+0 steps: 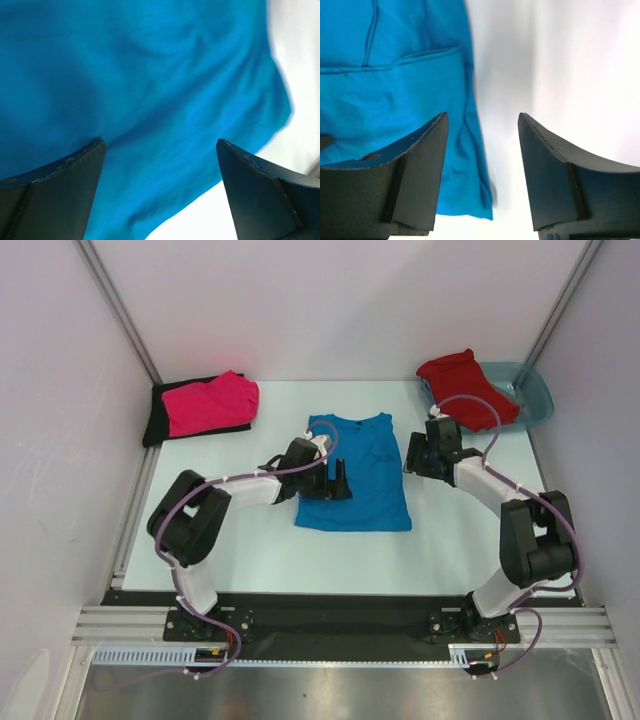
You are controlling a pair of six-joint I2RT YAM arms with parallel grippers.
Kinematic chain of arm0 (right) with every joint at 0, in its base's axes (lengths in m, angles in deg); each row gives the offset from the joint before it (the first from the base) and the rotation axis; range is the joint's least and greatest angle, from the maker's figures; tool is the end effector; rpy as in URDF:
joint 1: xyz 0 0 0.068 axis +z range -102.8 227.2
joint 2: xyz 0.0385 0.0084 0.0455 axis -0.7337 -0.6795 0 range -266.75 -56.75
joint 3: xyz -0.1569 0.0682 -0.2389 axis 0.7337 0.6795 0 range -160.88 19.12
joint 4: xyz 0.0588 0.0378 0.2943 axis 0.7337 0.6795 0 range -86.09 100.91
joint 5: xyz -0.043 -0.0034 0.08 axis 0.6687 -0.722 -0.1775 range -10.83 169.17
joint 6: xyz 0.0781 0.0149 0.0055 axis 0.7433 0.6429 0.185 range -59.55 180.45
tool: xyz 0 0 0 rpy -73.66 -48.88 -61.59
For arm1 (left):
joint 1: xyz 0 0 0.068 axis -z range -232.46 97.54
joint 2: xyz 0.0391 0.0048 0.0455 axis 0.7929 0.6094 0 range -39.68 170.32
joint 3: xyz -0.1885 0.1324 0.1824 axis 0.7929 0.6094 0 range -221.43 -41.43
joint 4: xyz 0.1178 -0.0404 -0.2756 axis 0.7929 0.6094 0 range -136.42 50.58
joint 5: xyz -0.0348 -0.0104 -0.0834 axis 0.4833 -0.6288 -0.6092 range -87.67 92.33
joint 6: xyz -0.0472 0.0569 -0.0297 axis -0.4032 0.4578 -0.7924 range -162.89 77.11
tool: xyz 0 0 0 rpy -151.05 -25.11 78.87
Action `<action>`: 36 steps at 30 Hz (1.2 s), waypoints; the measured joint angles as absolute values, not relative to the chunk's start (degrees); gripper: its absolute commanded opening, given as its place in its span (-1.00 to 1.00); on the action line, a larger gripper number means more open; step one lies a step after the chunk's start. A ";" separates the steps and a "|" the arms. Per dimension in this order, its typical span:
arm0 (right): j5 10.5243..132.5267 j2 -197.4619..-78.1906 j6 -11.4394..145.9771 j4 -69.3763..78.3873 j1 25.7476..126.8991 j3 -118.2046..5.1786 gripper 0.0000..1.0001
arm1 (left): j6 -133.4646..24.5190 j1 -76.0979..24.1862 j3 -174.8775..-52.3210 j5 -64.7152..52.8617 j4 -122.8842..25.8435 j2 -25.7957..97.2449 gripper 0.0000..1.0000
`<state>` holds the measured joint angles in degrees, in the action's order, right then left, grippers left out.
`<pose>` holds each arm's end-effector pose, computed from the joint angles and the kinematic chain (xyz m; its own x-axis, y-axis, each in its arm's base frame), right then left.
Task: Fold and stack the t-shirts
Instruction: Fold the tshirt
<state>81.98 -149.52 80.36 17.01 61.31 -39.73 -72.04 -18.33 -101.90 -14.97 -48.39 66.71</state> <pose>0.3924 0.0953 0.1834 -0.7390 0.1649 -0.6532 0.0432 0.9792 0.1983 0.3568 -0.2664 0.1253 -0.8490 0.0135 -0.5282 0.3427 0.7749 -0.5310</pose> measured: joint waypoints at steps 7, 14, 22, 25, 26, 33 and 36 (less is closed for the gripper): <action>80.29 -146.35 81.38 21.34 59.10 -37.43 0.28 | -70.88 -18.17 -93.35 0.97 -42.23 55.65 1.00; 68.14 -145.43 83.55 21.08 55.75 -27.18 0.28 | -72.91 -18.19 -81.29 6.96 -41.84 46.01 0.99; 58.74 -141.76 85.80 17.17 55.75 -21.30 0.30 | -75.34 -18.24 -74.01 5.27 -49.18 40.87 1.00; 57.01 -141.01 86.65 15.99 55.75 -19.95 0.30 | -76.35 -18.24 -72.02 2.78 -52.42 39.91 0.99; 56.66 -140.60 86.82 15.75 55.75 -19.45 0.30 | -76.67 -18.24 -71.28 1.82 -53.53 39.54 1.00; 58.22 -132.60 87.72 18.43 55.75 -15.73 0.33 | -78.90 -18.24 -66.73 -2.44 -58.06 36.15 0.99; 59.31 -127.77 87.72 19.90 55.73 -15.73 0.36 | -78.92 -18.30 -65.94 -2.81 -57.75 34.56 0.99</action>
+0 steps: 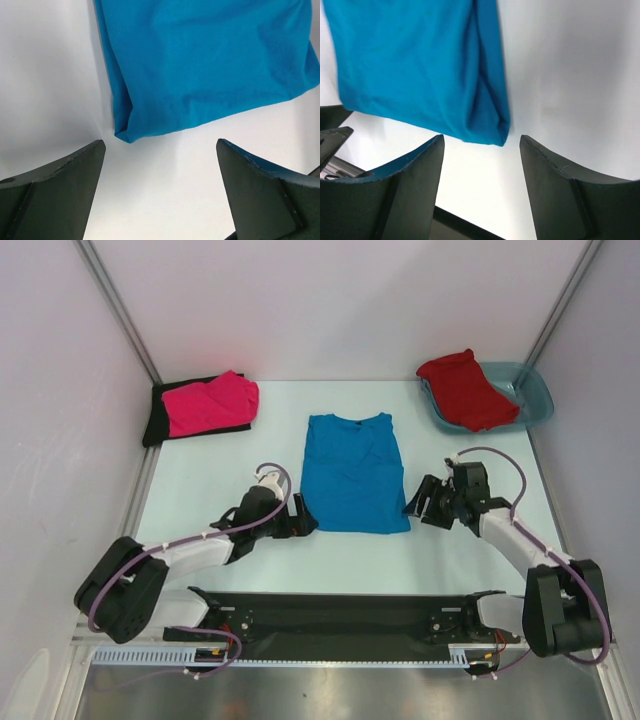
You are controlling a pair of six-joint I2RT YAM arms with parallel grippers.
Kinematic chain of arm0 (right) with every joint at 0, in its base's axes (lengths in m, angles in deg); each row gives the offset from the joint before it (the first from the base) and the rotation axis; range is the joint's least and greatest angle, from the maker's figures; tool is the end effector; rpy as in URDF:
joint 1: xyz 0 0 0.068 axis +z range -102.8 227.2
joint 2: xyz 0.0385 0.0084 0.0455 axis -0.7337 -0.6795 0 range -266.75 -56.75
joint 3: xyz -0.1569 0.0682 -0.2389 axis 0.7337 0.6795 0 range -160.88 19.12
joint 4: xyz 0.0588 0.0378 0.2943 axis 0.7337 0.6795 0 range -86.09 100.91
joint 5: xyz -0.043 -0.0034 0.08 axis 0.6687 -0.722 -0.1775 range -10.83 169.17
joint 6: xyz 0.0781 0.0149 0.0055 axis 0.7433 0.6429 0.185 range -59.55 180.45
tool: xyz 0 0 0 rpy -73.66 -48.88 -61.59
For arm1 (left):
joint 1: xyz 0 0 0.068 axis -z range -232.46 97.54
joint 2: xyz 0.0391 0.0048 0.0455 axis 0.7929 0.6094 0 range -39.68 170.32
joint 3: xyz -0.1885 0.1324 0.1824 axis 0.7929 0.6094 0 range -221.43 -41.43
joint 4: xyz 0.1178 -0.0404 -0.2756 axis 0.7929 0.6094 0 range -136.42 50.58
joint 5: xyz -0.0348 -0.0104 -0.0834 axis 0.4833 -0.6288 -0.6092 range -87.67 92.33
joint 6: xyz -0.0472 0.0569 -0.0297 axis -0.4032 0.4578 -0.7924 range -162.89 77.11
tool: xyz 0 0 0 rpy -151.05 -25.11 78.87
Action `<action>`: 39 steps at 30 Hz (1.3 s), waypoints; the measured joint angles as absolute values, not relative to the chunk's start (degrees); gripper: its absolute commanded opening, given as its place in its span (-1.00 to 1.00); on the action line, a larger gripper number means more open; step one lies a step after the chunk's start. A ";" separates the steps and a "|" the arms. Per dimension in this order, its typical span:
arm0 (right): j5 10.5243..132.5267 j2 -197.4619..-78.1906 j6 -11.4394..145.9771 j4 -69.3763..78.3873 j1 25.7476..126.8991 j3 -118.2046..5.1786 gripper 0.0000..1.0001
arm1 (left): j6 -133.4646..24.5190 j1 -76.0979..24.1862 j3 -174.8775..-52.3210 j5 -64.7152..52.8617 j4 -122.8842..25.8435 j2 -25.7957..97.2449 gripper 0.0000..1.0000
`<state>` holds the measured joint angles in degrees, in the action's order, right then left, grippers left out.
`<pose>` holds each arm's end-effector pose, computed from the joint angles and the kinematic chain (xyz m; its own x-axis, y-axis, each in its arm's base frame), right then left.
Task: Fold and stack the t-shirts
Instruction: Fold the tshirt
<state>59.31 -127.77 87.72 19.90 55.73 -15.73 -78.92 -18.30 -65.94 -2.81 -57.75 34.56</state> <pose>0.2737 0.0648 0.1525 -0.8526 0.3079 -0.4224 0.0507 0.8530 0.5194 0.2334 -0.1657 0.1188 -0.7788 -0.1796 -0.6010 0.1969 0.8397 -0.5061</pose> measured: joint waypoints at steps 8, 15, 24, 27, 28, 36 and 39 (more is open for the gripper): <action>58.96 -125.23 88.51 20.10 55.73 -15.82 0.38 | -78.92 -19.24 -65.55 -3.60 -58.25 31.85 0.99; 57.39 -128.56 89.71 17.76 55.71 -14.90 0.38 | -79.08 -20.47 -65.53 -8.08 -61.86 37.00 0.99; 55.66 -132.56 90.80 14.46 55.71 -14.20 0.38 | -80.41 -22.19 -66.49 -13.83 -70.82 43.47 0.99; 55.05 -133.91 91.04 13.14 55.69 -14.18 0.37 | -80.41 -22.63 -67.14 -15.01 -71.91 44.83 1.00; 54.81 -134.37 91.17 12.69 55.71 -14.18 0.37 | -80.41 -22.74 -67.36 -15.34 -72.09 45.20 0.99; 52.97 -137.52 92.44 10.24 55.71 -13.76 0.11 | -80.41 -23.35 -68.15 -17.54 -73.57 47.04 0.80; 52.47 -138.04 92.90 9.47 55.71 -13.37 -0.05 | -80.39 -23.40 -68.08 -18.11 -74.05 47.89 0.28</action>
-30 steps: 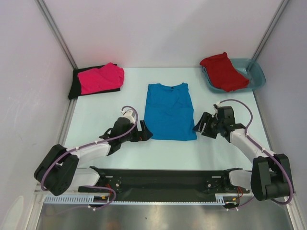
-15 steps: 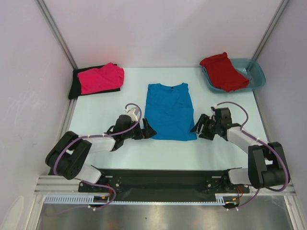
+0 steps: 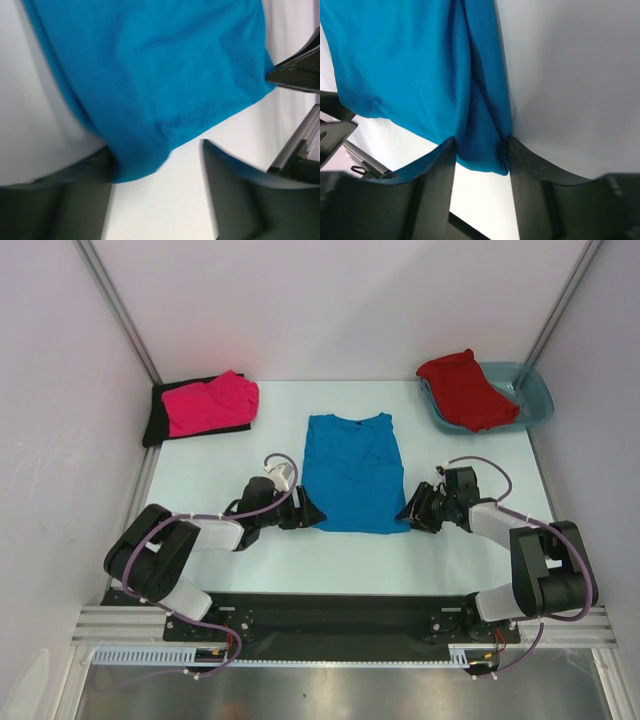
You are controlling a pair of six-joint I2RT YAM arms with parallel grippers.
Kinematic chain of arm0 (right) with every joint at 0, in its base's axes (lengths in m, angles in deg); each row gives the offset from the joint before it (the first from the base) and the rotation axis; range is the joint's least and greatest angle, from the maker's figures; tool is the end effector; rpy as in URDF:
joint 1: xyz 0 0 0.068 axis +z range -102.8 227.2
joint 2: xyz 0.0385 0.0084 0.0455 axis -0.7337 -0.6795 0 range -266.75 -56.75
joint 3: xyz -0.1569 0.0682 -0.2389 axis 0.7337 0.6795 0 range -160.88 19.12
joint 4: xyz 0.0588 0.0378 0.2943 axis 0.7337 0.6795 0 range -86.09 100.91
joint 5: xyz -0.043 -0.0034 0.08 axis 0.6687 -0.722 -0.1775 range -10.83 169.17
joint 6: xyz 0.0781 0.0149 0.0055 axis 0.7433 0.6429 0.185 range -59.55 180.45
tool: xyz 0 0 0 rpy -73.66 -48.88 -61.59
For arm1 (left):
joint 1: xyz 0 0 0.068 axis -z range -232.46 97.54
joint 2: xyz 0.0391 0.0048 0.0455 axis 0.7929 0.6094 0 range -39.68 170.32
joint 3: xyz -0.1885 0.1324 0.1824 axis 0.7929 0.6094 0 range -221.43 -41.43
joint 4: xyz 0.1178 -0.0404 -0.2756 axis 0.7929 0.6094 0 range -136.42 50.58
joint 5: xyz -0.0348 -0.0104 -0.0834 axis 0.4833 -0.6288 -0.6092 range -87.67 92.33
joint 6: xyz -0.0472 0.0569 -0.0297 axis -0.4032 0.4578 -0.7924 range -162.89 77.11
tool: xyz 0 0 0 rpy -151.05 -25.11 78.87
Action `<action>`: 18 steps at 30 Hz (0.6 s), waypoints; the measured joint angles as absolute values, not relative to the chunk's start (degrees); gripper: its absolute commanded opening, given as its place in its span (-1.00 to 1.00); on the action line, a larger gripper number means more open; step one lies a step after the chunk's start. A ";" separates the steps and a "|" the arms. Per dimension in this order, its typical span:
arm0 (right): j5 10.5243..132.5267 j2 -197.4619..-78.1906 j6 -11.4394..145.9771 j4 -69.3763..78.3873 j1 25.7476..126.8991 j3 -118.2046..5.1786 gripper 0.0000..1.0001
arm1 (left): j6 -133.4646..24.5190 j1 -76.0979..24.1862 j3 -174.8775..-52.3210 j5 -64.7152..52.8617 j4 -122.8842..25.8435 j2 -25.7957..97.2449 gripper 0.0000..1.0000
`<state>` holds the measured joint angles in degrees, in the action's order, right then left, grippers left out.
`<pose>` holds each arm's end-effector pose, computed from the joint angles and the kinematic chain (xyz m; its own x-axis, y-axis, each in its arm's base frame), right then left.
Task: Fold and stack the t-shirts
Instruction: Fold the tshirt
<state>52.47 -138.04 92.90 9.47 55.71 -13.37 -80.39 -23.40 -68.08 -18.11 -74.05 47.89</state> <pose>0.2829 0.0737 0.1085 -0.8881 0.3518 -0.2958 0.1013 0.7775 0.6206 0.2647 -0.1744 0.1002 -0.8131 -0.2009 -0.5464 0.2714 0.6995 -0.6610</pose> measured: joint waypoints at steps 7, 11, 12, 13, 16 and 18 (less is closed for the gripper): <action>51.73 -137.69 93.45 9.08 55.71 -11.97 -0.62 | -80.67 -23.40 -66.01 -19.36 -72.48 48.39 -0.76; 51.51 -135.97 93.47 9.28 55.71 -11.12 -0.85 | -80.28 -23.42 -65.59 -20.10 -71.63 47.89 -0.99; 51.46 -135.20 93.49 9.52 55.71 -10.94 -0.89 | -80.06 -23.42 -65.55 -20.23 -71.04 47.60 -0.99; 51.44 -134.48 93.47 9.76 55.71 -10.79 -0.90 | -79.86 -23.42 -65.55 -20.34 -70.21 47.15 -0.99; 51.44 -131.33 93.49 11.22 55.71 -10.66 -0.95 | -78.33 -23.46 -65.55 -20.28 -66.06 44.83 -1.00; 51.53 -128.43 93.47 12.90 55.71 -10.66 -0.97 | -77.18 -23.46 -65.55 -20.06 -62.40 42.40 -1.00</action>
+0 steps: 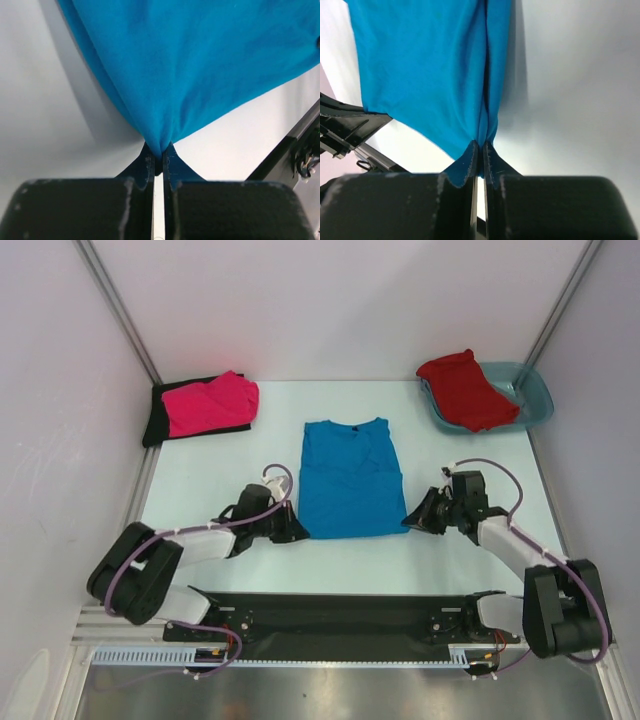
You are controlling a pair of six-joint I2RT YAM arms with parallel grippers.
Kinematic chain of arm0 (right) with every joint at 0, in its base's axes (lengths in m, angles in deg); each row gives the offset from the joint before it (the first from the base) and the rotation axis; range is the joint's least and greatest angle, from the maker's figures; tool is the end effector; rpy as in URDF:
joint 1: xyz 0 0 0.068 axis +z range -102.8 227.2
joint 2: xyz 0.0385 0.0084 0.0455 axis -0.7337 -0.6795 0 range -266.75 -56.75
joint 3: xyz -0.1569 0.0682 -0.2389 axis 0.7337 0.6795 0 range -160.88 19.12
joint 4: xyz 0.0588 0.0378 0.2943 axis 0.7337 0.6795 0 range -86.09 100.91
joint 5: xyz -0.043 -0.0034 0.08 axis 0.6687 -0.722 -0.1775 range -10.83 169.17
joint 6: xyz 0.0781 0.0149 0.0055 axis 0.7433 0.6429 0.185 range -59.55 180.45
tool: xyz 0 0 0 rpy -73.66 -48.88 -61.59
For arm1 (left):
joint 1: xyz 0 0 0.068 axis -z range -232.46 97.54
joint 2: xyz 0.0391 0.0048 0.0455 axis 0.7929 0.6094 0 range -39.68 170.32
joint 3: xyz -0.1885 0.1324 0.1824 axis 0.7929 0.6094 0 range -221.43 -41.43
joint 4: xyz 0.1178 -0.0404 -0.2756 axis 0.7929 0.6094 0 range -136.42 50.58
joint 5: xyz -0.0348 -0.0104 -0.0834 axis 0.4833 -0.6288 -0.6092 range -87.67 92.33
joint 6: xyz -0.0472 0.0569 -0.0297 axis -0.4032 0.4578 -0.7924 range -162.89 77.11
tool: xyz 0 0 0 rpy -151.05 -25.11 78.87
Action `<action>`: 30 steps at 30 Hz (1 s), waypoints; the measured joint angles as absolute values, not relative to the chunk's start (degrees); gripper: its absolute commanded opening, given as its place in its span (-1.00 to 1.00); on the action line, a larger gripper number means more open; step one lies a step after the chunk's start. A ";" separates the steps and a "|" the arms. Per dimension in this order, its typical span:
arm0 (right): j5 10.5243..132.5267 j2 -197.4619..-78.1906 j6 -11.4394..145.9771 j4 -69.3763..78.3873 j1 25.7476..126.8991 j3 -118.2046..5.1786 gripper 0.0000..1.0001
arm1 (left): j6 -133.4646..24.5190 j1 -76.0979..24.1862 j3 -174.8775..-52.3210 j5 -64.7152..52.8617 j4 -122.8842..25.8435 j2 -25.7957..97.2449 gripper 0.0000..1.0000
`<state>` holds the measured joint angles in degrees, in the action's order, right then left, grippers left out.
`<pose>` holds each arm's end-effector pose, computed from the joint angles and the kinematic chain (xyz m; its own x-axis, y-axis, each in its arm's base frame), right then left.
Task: Fold and stack the t-shirts
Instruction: Fold the tshirt
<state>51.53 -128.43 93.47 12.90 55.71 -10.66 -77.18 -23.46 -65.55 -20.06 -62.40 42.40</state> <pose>0.2622 0.0716 0.1322 -0.8726 0.3575 -0.3328 0.0657 0.7610 0.6454 0.2381 -0.1618 0.0919 -0.8754 -0.1104 -0.4706 0.2453 0.7373 -0.6294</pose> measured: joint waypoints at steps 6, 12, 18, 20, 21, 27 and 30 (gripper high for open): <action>52.49 -118.83 93.51 19.94 55.78 -10.66 -1.00 | -75.16 -23.44 -65.59 -19.14 -51.91 32.63 -0.99; 53.23 -107.64 95.00 27.59 56.93 -9.41 -1.00 | -75.49 -23.44 -65.44 -19.56 -43.65 21.68 -0.99; 53.91 -97.87 97.12 35.37 58.97 -9.00 -1.00 | -75.84 -23.37 -65.37 -19.64 -35.87 12.96 -0.99; 53.98 -97.10 97.49 36.44 59.23 -9.06 -1.00 | -75.80 -23.37 -66.03 -19.18 -33.25 11.85 -0.99; 54.13 -97.17 97.53 36.82 59.34 -9.22 -1.00 | -75.78 -23.35 -66.77 -18.77 -32.02 11.78 -0.99; 55.99 -103.86 96.29 35.59 59.51 -14.18 -1.00 | -74.29 -23.35 -74.42 -15.25 -29.23 15.61 -0.99; 57.34 -109.10 94.74 33.54 59.51 -18.29 -1.00 | -73.20 -23.42 -78.42 -13.65 -29.44 20.46 -0.99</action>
